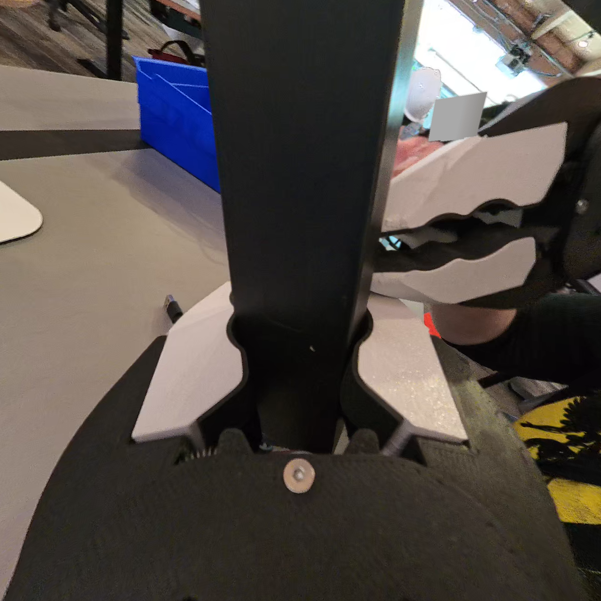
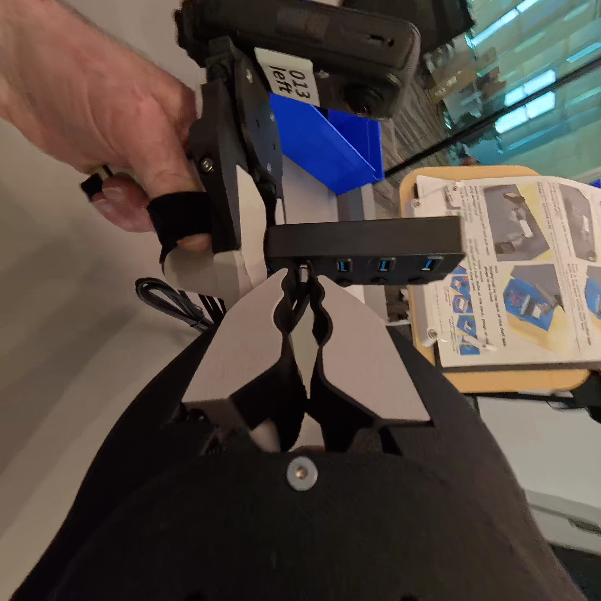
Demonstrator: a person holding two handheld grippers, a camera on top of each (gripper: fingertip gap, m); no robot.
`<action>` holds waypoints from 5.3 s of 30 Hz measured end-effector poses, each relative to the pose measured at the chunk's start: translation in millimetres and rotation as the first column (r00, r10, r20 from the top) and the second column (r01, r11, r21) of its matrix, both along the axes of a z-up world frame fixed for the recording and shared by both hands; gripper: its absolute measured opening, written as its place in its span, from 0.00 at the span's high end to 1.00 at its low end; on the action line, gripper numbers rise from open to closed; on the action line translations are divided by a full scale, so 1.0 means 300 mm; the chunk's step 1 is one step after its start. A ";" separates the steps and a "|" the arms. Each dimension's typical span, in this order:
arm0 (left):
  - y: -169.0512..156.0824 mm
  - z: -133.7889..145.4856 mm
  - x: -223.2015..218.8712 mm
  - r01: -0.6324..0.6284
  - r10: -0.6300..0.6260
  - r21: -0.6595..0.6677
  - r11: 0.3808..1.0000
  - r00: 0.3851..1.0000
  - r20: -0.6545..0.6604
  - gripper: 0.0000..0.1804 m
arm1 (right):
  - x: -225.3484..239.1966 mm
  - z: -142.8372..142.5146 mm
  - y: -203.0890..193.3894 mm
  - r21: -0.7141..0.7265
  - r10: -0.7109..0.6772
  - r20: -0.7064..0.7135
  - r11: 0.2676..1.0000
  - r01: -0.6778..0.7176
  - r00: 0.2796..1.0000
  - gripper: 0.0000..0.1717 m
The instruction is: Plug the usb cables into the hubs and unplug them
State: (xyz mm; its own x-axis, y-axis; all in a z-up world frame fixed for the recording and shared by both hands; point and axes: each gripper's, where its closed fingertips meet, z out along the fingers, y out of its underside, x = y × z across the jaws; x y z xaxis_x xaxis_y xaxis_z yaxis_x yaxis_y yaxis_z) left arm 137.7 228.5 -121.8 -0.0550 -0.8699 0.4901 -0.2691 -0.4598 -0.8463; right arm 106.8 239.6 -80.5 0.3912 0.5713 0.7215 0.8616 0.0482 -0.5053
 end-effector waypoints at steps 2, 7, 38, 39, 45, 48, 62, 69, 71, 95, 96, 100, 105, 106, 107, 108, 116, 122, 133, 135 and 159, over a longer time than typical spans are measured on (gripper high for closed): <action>-0.001 0.004 -0.007 0.003 -0.003 0.011 1.000 1.000 0.004 0.63 | -0.007 0.004 0.000 0.028 -0.062 -0.002 0.998 0.062 0.998 0.95; -0.014 -0.002 -0.010 -0.009 0.009 0.016 1.000 1.000 -0.011 0.63 | -0.009 0.003 -0.015 0.052 -0.092 -0.007 0.994 0.093 0.996 0.96; 0.159 0.045 -0.158 -0.103 0.115 -0.109 0.989 0.987 0.112 0.62 | 0.149 0.030 -0.119 -0.051 -0.020 -0.163 0.999 0.012 0.986 1.00; 0.150 0.032 -0.161 -0.088 0.094 -0.082 0.993 0.992 0.082 0.62 | 0.174 0.044 -0.128 -0.047 -0.035 -0.185 0.999 0.027 0.982 1.00; 0.109 0.006 -0.165 -0.054 0.055 -0.031 0.998 0.997 0.058 0.62 | 0.443 0.172 -0.175 -0.018 -0.216 -0.248 0.976 0.218 0.944 1.00; 0.100 0.006 -0.173 -0.040 0.043 -0.043 0.998 0.996 0.073 0.62 | 0.671 0.205 -0.171 -0.020 -0.390 -0.248 0.917 0.398 0.886 1.00; 0.091 0.012 -0.154 -0.032 0.035 -0.034 0.999 0.996 0.081 0.62 | 1.492 -0.286 -0.131 -0.547 -0.882 -0.452 0.392 0.739 0.133 0.83; 0.086 0.007 -0.143 -0.018 0.022 -0.041 0.999 0.996 0.091 0.62 | 1.359 -0.064 -0.190 -0.442 -0.758 -0.596 0.586 0.679 0.265 0.80; 0.086 0.011 -0.131 -0.025 0.029 -0.037 0.999 0.994 0.102 0.62 | 1.208 0.006 -0.202 -0.424 -0.720 -0.579 0.667 0.613 0.382 0.80; -0.015 0.082 -0.086 0.153 -0.118 -0.171 0.973 0.973 0.197 0.62 | -0.053 -0.093 -0.078 -0.215 0.033 -0.325 0.971 -0.108 0.945 0.93; -0.023 0.089 -0.085 0.165 -0.128 -0.172 0.971 0.970 0.206 0.61 | -0.051 -0.088 -0.082 -0.212 0.040 -0.333 0.970 -0.116 0.942 0.94; -0.063 0.130 -0.112 0.267 -0.222 -0.135 0.954 0.934 0.279 0.53 | -0.035 -0.062 -0.101 -0.180 0.070 -0.368 0.973 -0.145 0.927 0.94; -0.146 0.102 -0.128 0.386 -0.339 -0.114 0.915 0.892 0.298 0.51 | -0.008 -0.016 -0.125 -0.141 0.124 -0.492 0.965 -0.219 0.862 0.94; -0.157 0.103 -0.126 0.405 -0.351 -0.125 0.906 0.883 0.311 0.52 | -0.006 -0.010 -0.128 -0.132 0.132 -0.511 0.964 -0.229 0.849 0.95; -0.159 0.100 -0.122 0.405 -0.350 -0.128 0.905 0.882 0.316 0.52 | -0.003 -0.009 -0.130 -0.131 0.131 -0.525 0.964 -0.232 0.841 0.95; -0.156 0.093 -0.117 0.398 -0.344 -0.129 0.908 0.886 0.310 0.53 | 0.002 -0.013 -0.129 -0.132 0.125 -0.531 0.965 -0.227 0.838 0.95; -0.138 0.077 -0.117 0.338 -0.324 -0.010 0.941 0.909 0.262 0.68 | 0.050 -0.064 -0.139 -0.165 0.098 -0.483 0.966 -0.200 0.870 0.93; -0.152 0.072 -0.116 0.366 -0.357 -0.001 0.930 0.906 0.227 0.68 | 0.062 -0.040 -0.181 -0.101 0.199 -0.227 0.969 -0.227 0.953 0.85; -0.214 0.059 -0.119 0.475 -0.454 -0.072 0.877 0.869 0.198 0.67 | -0.015 -0.106 -0.197 -0.083 0.295 0.279 0.955 -0.284 0.914 0.93; -0.218 0.075 -0.123 0.497 -0.461 -0.110 0.861 0.853 0.246 0.66 | -0.024 -0.115 -0.208 -0.099 0.307 0.273 0.952 -0.291 0.912 0.94; -0.207 0.106 -0.096 0.341 -0.329 -0.040 0.939 0.927 0.180 0.63 | -0.004 -0.081 -0.240 -0.001 0.193 0.245 0.980 -0.199 0.950 0.95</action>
